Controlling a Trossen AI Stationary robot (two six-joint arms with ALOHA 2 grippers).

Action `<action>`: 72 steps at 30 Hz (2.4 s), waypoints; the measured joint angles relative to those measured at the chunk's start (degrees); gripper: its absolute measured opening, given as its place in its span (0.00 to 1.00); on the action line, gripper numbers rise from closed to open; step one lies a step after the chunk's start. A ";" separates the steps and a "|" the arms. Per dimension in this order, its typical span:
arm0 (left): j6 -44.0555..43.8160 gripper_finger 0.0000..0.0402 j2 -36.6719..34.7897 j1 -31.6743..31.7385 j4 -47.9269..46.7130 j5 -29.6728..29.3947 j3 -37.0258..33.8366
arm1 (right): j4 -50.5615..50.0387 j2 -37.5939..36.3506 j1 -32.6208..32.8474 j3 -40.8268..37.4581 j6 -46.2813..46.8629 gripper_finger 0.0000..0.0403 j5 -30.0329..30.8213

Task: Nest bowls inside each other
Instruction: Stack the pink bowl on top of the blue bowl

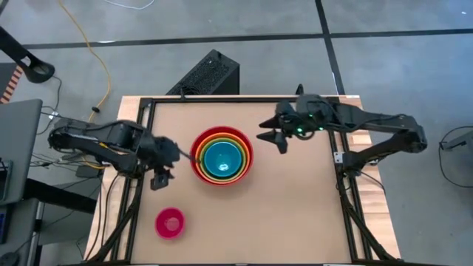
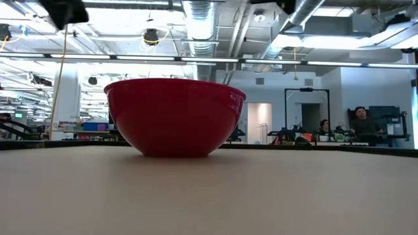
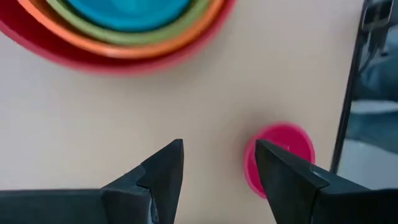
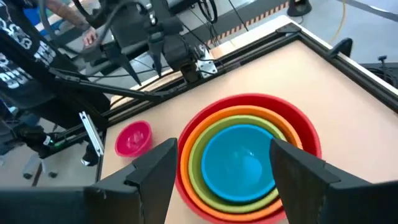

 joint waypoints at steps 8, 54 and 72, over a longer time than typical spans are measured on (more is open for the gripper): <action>-10.12 0.46 0.31 -10.72 7.05 3.69 -12.29 | -2.42 -2.41 5.52 0.00 0.91 0.64 5.73; -26.21 0.46 0.68 -18.66 40.82 11.30 -37.83 | -3.81 -5.73 7.74 0.00 1.09 0.64 7.98; -25.08 0.05 0.68 -18.71 45.33 12.91 -39.70 | -3.62 -5.71 7.74 0.00 1.34 0.64 7.92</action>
